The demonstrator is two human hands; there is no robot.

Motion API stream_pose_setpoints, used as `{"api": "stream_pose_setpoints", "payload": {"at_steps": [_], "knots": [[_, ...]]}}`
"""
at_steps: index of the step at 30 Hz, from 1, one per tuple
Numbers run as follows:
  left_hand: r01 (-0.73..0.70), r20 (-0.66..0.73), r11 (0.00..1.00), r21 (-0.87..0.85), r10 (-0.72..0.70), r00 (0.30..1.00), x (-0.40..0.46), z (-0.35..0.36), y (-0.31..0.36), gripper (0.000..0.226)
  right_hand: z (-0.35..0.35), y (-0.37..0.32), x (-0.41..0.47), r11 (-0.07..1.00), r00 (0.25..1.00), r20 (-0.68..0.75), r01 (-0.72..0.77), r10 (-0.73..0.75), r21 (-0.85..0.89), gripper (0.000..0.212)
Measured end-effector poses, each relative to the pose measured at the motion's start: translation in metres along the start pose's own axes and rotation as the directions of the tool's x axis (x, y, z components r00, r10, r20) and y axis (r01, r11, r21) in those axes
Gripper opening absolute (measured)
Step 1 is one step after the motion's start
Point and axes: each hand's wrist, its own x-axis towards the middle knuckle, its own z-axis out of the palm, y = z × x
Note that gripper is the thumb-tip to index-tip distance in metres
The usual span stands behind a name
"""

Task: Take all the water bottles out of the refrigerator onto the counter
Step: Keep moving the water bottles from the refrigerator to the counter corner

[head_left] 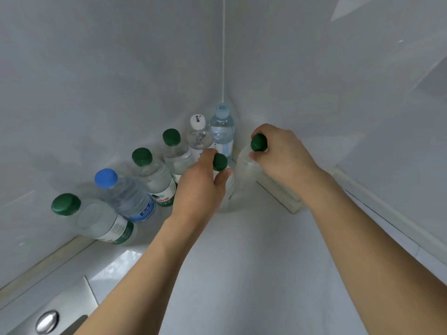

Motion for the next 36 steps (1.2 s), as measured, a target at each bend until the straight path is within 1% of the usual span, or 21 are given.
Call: {"api": "stream_pose_setpoints", "payload": {"at_steps": [6,10,15,18,22,28,32,36], "knots": [[-0.015,-0.004,0.999,0.029,0.015,1.000,0.019,0.012,0.000,0.040,0.004,0.003,0.031,0.998,0.997,0.046,0.064,-0.063,-0.019,0.024],[-0.045,-0.035,0.999,0.030,0.046,0.998,0.028,0.019,0.004,0.037,0.008,-0.001,0.047,0.995,0.994,0.048,0.096,-0.094,-0.031,0.026],[-0.044,-0.084,0.999,0.014,0.045,0.995,0.037,0.024,0.001,0.036,0.012,0.002,0.055,0.992,0.991,0.044,0.126,-0.125,-0.024,0.027],[-0.066,-0.116,0.998,0.025,0.068,0.991,0.037,0.027,0.001,0.036,0.015,0.007,0.053,0.989,0.989,0.030,0.142,-0.143,0.041,0.028],[-0.067,-0.157,0.996,0.062,0.076,0.985,0.043,0.030,-0.001,0.040,0.021,0.012,0.053,0.980,0.992,-0.006,0.128,-0.129,0.153,0.030],[-0.087,-0.202,0.994,0.064,0.098,0.975,0.041,0.031,-0.004,0.038,0.028,0.016,0.049,0.962,0.993,-0.040,0.119,-0.113,0.245,0.032],[-0.084,-0.211,0.995,0.056,0.094,0.973,0.042,0.033,-0.004,0.036,0.038,0.021,0.046,0.933,0.992,-0.096,0.111,-0.083,0.341,0.035],[-0.048,-0.187,0.997,0.067,0.060,0.981,0.041,0.034,-0.002,0.041,0.049,0.023,0.040,0.907,0.985,-0.170,0.094,-0.025,0.409,0.038]]}}
